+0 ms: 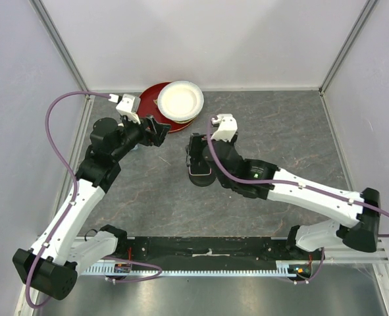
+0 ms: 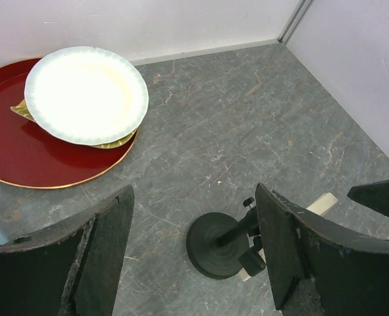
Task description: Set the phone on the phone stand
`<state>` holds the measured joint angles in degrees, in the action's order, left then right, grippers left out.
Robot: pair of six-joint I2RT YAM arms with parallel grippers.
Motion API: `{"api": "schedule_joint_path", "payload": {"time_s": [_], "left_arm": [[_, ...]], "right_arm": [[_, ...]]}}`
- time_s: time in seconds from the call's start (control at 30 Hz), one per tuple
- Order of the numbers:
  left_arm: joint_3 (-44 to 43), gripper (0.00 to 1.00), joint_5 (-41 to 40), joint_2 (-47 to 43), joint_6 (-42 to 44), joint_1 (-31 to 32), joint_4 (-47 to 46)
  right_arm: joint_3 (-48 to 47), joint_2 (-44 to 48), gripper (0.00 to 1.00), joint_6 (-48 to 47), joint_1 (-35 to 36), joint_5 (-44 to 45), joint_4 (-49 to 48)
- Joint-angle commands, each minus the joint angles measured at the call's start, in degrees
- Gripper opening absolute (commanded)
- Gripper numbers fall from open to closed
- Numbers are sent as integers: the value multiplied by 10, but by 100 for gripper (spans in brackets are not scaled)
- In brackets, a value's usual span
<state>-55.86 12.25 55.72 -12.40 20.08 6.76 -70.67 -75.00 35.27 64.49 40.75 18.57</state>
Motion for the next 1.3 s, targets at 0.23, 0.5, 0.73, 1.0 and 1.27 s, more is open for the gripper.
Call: {"api": "schedule_joint_path", "payload": {"time_s": [0.23, 0.5, 0.73, 1.0, 1.27], "left_arm": [[2, 79, 6, 1, -24, -11, -13], [5, 79, 1, -3, -21, -11, -13], [4, 79, 1, -11, -18, -11, -11], [1, 79, 21, 4, -31, -12, -13], [3, 79, 10, -1, -27, -12, -11]], "right_arm": [[-74, -73, 98, 12, 17, 129, 75], [-82, -92, 98, -9, 16, 115, 72], [-82, -110, 98, -8, 16, 108, 60], [-87, -126, 98, 51, 17, 131, 59], [-85, -131, 95, 98, 17, 159, 76]]}}
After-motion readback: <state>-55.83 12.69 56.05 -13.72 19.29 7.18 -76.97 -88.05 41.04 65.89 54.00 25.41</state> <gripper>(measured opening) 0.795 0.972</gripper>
